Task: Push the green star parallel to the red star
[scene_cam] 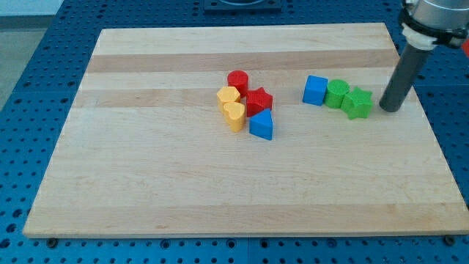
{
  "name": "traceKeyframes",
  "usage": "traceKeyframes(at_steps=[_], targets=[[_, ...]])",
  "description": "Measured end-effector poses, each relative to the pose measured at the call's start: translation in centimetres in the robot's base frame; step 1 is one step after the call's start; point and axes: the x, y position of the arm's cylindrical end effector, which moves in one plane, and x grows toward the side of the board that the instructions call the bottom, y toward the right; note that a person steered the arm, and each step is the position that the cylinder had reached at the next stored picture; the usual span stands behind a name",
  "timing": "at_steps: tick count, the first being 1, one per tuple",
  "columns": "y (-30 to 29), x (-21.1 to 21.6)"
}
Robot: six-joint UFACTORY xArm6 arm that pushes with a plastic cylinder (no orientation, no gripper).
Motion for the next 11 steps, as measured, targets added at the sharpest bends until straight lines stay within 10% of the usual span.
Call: traceKeyframes(at_steps=[11], targets=[[-9.4, -2.1]])
